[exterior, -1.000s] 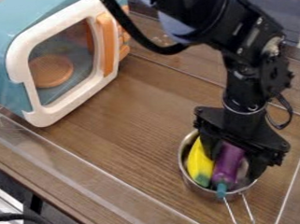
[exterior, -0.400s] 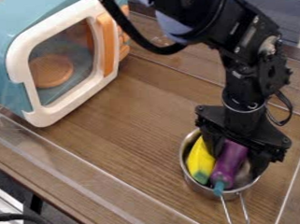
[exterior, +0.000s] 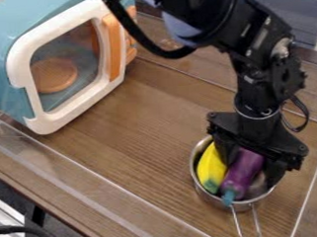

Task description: Remove the eggplant from inside the silver pot and put it on the table

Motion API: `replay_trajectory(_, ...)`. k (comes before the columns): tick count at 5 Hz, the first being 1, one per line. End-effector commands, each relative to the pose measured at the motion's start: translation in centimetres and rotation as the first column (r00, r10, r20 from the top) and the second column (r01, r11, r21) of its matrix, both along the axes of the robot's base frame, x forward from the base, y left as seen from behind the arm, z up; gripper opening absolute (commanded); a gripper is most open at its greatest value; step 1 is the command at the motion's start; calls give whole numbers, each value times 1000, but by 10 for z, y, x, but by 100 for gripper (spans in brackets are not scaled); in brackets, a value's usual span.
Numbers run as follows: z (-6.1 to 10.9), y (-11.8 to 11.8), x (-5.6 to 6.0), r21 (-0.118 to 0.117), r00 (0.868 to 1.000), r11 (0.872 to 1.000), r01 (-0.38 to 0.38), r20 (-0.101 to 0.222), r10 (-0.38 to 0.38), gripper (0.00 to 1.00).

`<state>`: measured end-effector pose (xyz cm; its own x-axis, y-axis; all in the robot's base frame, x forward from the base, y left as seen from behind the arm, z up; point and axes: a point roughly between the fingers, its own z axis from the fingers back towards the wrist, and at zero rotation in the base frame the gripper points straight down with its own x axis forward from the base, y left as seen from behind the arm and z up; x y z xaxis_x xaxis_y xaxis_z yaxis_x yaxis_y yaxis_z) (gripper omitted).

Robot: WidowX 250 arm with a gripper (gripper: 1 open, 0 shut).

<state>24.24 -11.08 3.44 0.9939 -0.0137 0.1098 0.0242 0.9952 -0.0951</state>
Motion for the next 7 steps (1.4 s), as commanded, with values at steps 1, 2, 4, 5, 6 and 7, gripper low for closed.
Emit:
replay_trajectory(1, -24, 10, -17, 28, 996, 1000, 2, -88, 1, 100)
replay_trajectory(2, -27, 12, -19, 26, 995, 1000, -7, -99, 9, 100)
replay_trajectory(4, -33, 15, -23, 23, 992, 999, -24, -120, 26, 100)
replay_trajectory(5, -36, 16, -25, 24, 991, 999, -33, -128, 35, 100)
replay_trajectory(6, -37, 17, -28, 27, 989, 999, -45, -140, 48, 100)
replay_trajectory(7, -39, 19, -30, 30, 987, 998, -58, -151, 62, 100)
